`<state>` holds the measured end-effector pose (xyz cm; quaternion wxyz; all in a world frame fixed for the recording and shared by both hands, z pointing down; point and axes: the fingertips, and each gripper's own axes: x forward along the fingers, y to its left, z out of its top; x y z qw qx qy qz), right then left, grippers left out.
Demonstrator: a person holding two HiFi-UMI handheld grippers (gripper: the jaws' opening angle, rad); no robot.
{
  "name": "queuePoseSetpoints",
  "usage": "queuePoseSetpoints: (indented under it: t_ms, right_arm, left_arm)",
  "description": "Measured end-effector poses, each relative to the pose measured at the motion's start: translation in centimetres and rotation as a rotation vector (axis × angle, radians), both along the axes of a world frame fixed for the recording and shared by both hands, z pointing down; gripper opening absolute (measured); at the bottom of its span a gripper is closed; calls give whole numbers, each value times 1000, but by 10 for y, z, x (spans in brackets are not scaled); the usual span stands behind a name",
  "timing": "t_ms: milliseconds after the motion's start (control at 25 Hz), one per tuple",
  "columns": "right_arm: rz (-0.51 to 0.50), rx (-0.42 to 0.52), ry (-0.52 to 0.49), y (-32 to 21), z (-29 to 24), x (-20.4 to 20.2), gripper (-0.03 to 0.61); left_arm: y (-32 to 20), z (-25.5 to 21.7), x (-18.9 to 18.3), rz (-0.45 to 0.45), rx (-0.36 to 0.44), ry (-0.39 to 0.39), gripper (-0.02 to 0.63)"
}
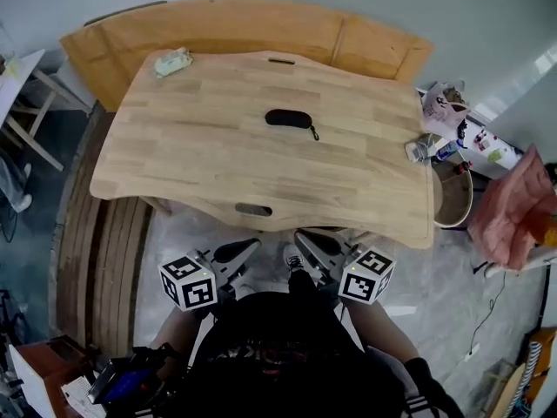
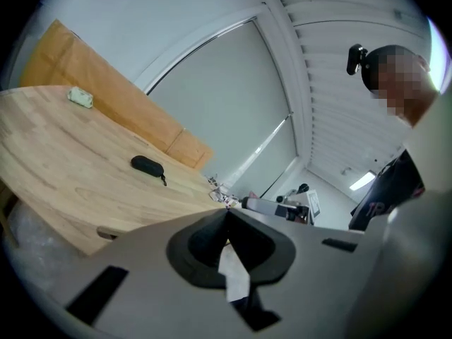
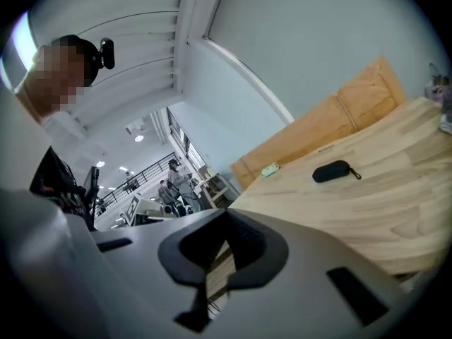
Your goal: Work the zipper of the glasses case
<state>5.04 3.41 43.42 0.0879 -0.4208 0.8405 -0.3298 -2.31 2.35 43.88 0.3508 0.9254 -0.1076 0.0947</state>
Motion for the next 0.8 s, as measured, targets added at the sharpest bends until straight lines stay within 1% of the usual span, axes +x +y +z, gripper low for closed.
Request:
queuePoseSetpoints:
  t_ms: [120,320,520,640,800]
  right_arm:
    - [12,6,-18,30,-5,-25,14]
    - [27,3,-11,59,-2,-52,14]
    - [34,2,-12,67,5,-68,14]
    - [20,17,5,69,2,-74,14]
    - [6,24,14,70,0,-82,14]
  left_arm:
    - [19,-2,-15,19,15,16,11]
    - [47,3,-34,56,19,1,11]
    - [55,7,-43,69,28,-1,11]
    - [57,4,-48,57,42,8,11]
    - [57,3,-54,39,35,27,11]
